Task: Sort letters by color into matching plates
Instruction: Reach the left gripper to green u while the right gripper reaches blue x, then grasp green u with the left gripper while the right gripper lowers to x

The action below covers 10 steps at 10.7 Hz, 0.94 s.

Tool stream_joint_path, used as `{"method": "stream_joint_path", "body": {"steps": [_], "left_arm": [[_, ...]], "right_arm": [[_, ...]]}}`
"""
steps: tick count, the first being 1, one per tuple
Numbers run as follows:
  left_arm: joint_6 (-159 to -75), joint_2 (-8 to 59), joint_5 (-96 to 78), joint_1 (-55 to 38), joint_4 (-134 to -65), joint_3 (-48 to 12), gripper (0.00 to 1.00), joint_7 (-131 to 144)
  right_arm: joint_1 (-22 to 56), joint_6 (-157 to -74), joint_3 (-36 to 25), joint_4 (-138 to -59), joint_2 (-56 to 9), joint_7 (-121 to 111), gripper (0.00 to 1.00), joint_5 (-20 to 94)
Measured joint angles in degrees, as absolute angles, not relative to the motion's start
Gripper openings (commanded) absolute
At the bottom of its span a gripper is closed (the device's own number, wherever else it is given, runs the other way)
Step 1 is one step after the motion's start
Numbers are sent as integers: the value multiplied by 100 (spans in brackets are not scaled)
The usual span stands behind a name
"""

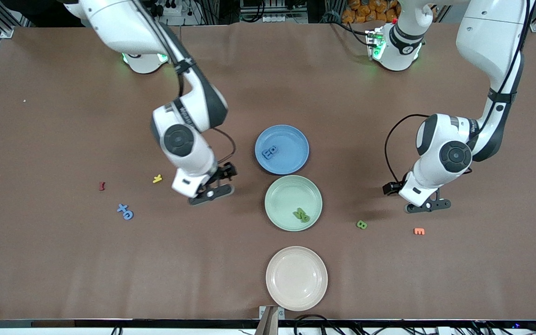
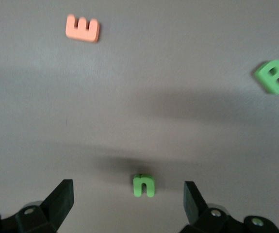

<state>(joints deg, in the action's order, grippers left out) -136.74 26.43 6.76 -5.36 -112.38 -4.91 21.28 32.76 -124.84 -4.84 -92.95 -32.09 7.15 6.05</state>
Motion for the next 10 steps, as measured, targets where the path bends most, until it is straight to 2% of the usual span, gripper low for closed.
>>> {"method": "stream_joint_path", "body": {"steps": [7, 10], "left_arm": [[-14333, 2643, 671, -441, -11684, -508, 100, 2362], [-14865, 2648, 406, -443, -11979, -554, 100, 2400]], "right_arm": [[1589, -12481, -562, -9562, -3092, -1893, 100, 618], [1162, -13241, -564, -10263, -2940, -2044, 100, 607]]}}
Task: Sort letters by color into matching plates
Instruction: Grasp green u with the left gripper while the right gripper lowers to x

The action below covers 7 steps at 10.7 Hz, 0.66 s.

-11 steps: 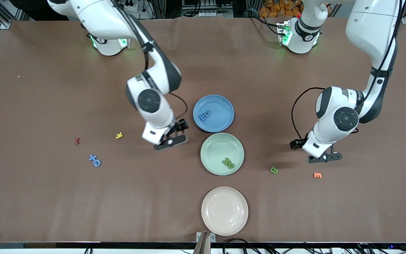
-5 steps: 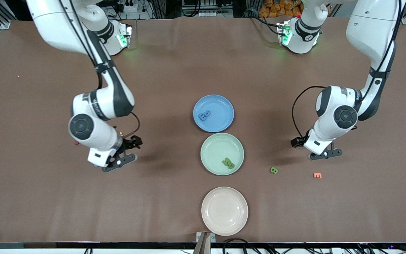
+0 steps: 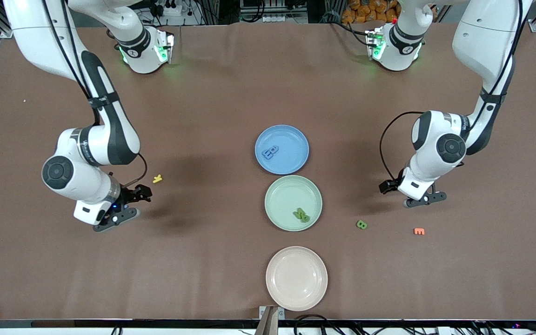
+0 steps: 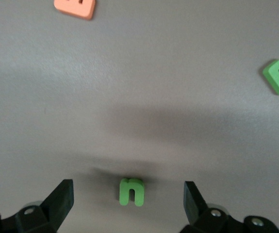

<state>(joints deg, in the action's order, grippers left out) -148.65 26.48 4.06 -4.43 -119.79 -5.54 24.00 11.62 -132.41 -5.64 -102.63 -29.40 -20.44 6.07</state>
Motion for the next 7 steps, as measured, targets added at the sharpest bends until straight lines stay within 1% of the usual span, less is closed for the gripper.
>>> {"method": "stream_joint_path", "body": {"steps": [1, 3, 6, 7], "left_arm": [[-15086, 2652, 398, -443, -12129, -564, 96, 2414], [-15332, 2655, 389, -439, -12336, -564, 93, 2435], [-15413, 2654, 353, -437, -12402, -565, 84, 2442], [-15430, 2654, 340, -437, -12425, -565, 79, 2442]], "right_arm": [[1015, -13540, -566, -10616, -2869, -2046, 100, 606], [816, -13713, -576, -11013, -2772, -1968, 100, 606], [698, -13716, -592, -11137, -2705, -1697, 100, 608], [623, -13740, -595, -11173, -2705, -1651, 100, 618]]}}
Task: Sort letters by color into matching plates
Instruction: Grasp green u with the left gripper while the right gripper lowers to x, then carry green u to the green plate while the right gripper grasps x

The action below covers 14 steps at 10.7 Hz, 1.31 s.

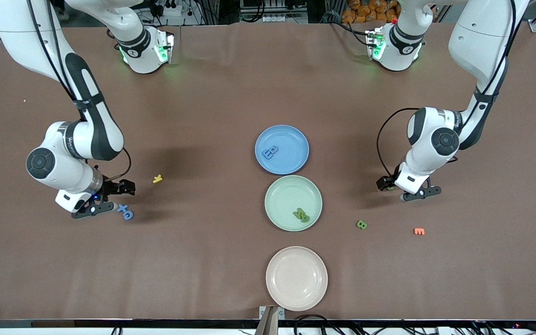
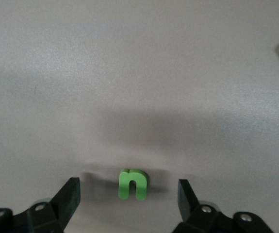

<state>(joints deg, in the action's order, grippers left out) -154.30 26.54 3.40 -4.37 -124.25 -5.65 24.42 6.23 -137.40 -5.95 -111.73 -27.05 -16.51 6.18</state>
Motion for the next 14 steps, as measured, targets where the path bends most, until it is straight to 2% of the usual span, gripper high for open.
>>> {"method": "stream_joint_path", "body": {"steps": [2, 4, 9, 10, 11, 12, 14], "left_arm": [[-15452, 2654, 333, -437, -12453, -565, 74, 2442], [-15453, 2656, 331, -437, -12467, -565, 53, 2443], [-15454, 2684, 331, -437, -12486, -565, 51, 2443], [-15455, 2693, 331, -437, -12487, -565, 40, 2443], [-15488, 2703, 331, -437, -12488, -565, 5, 2443], [-15510, 2703, 331, -436, -12488, -564, 0, 2443], [-15532, 2691, 331, -436, -12486, -564, 0, 2443]], "right_arm": [[457, -13820, -596, -11213, -2728, -1633, 100, 725], [393, -13876, -596, -11199, -2792, -1633, 100, 916], [414, -14345, -573, -10989, -3358, -1606, 100, 1053], [414, -14349, -574, -10957, -3394, -1576, 100, 1057], [417, -14349, -574, -10924, -3410, -1551, 100, 1059], [426, -14349, -574, -10886, -3429, -1532, 100, 1060], [438, -14513, -573, -10850, -3504, -1464, 100, 1063]]}}
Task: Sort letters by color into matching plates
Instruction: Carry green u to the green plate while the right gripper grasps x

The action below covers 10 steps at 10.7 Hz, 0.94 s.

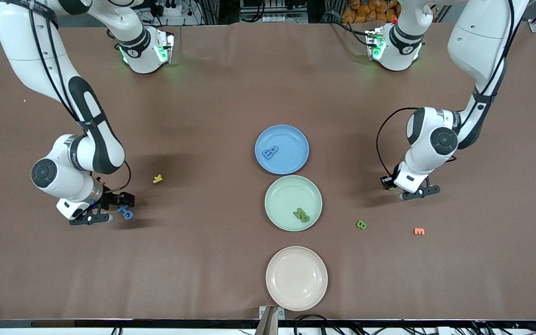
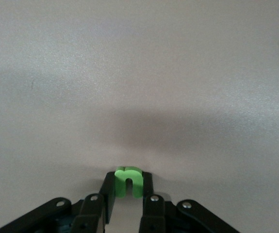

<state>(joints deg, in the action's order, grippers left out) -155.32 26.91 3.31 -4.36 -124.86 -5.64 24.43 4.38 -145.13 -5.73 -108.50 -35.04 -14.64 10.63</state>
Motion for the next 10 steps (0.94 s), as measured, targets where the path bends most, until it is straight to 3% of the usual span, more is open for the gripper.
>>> {"method": "stream_joint_path", "body": {"steps": [3, 5, 10], "left_arm": [[-15589, 2685, 331, -496, -12404, -604, 0, 2444], [-15526, 2636, 330, -655, -12215, -631, 0, 2446], [-13923, 2615, 326, -1587, -10616, -698, 0, 3058]], "right_arm": [[467, -14680, -573, -10849, -3611, -1416, 98, 1064], [470, -14718, -573, -10849, -3624, -1413, 89, 1064], [471, -14735, -581, -10856, -3636, -1414, 62, 1060]]}}
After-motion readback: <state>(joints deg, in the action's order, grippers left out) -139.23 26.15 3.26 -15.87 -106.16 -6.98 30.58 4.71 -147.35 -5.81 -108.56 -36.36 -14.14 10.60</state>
